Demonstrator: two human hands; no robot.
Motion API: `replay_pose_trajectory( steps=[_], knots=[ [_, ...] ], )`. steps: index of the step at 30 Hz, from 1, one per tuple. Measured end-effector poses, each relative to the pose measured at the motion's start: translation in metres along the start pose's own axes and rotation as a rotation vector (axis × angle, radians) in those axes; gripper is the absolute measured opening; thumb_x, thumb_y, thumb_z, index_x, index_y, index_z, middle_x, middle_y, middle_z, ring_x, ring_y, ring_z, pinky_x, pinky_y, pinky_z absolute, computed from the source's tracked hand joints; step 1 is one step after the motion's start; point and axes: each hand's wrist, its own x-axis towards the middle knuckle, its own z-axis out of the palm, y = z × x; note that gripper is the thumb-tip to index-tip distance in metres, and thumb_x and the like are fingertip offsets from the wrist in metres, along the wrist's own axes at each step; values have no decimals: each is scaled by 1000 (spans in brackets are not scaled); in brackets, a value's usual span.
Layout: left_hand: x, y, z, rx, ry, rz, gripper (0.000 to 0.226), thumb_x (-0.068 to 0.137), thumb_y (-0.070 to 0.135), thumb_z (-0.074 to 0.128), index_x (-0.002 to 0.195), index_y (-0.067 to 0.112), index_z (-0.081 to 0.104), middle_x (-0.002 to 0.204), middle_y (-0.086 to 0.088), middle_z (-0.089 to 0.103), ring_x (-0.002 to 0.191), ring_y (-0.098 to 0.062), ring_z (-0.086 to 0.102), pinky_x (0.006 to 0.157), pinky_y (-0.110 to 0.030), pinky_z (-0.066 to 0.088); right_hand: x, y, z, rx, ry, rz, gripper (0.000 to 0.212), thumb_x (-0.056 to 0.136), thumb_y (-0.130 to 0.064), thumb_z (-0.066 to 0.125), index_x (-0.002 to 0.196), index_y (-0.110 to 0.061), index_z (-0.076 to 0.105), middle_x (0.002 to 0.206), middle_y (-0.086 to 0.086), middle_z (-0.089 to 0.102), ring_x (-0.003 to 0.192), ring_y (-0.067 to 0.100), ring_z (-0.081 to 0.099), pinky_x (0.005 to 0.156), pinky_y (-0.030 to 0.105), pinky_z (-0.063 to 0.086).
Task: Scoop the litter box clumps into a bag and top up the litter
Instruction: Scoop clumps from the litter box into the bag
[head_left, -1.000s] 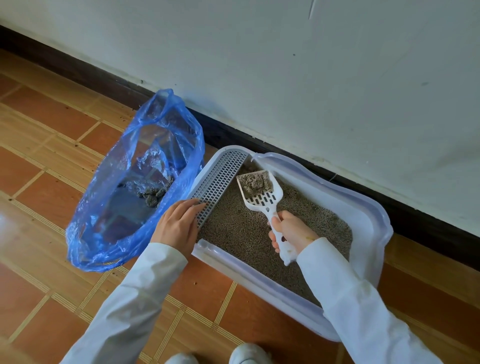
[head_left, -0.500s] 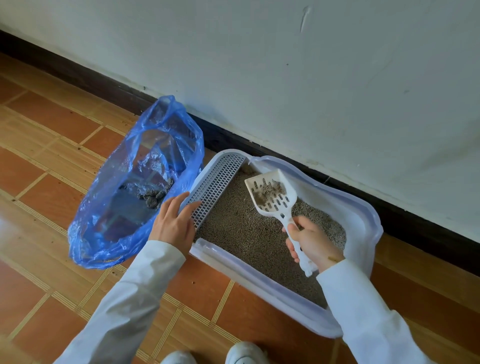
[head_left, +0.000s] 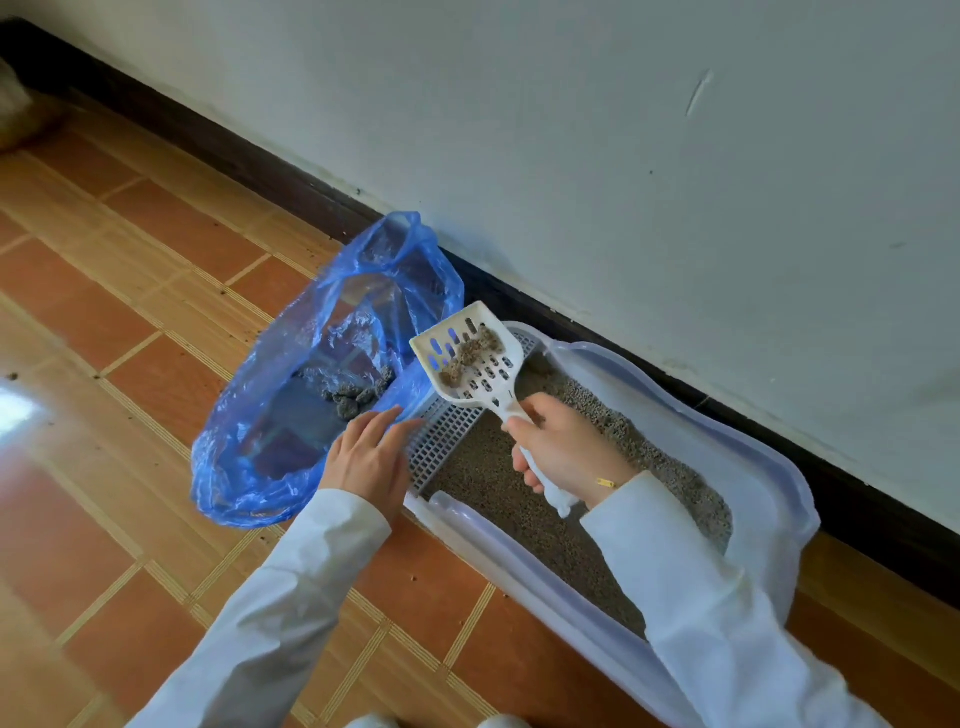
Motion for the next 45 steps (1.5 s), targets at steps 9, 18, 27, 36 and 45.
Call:
replay_pose_trajectory(
  steps=[9, 18, 27, 36, 45],
  knots=[
    [-6, -13, -4, -4, 28, -49, 42, 83, 21, 36, 108, 18, 69, 115, -5, 67, 101, -33, 63, 77, -45, 52, 69, -52, 48, -579, 53, -191, 17, 98, -21, 43, 112, -12, 44, 109, 16, 60, 103, 35, 56, 74, 39, 40],
    [-8, -15, -6, -44, 3, -50, 42, 83, 20, 35, 108, 18, 69, 114, -3, 68, 102, -31, 63, 77, -46, 52, 82, -49, 72, -1084, 347, -412, 37, 95, -8, 41, 131, -16, 37, 114, 16, 56, 107, 32, 50, 86, 37, 37],
    [-5, -9, -5, -53, 16, -3, 41, 84, 18, 35, 107, 13, 69, 116, -8, 67, 104, -34, 62, 78, -47, 52, 63, -28, 46, -876, 400, -422, 26, 98, -15, 42, 124, -16, 39, 102, 13, 61, 93, 28, 56, 66, 34, 37],
    [4, 10, -1, -76, -38, 85, 42, 85, 16, 33, 109, 11, 68, 116, -11, 65, 106, -35, 61, 84, -50, 53, -8, 31, -19, 30, 152, 164, 16, 94, -19, 47, 92, -14, 61, 60, 5, 57, 48, 15, 49, 47, 25, 40],
    [6, 16, 4, -62, -44, 117, 38, 86, 13, 38, 110, 9, 68, 115, -13, 66, 106, -37, 61, 87, -51, 51, -13, 70, -53, 104, 189, 453, 23, 93, -17, 48, 89, -4, 66, 60, 9, 55, 44, 17, 44, 44, 23, 35]
  ],
)
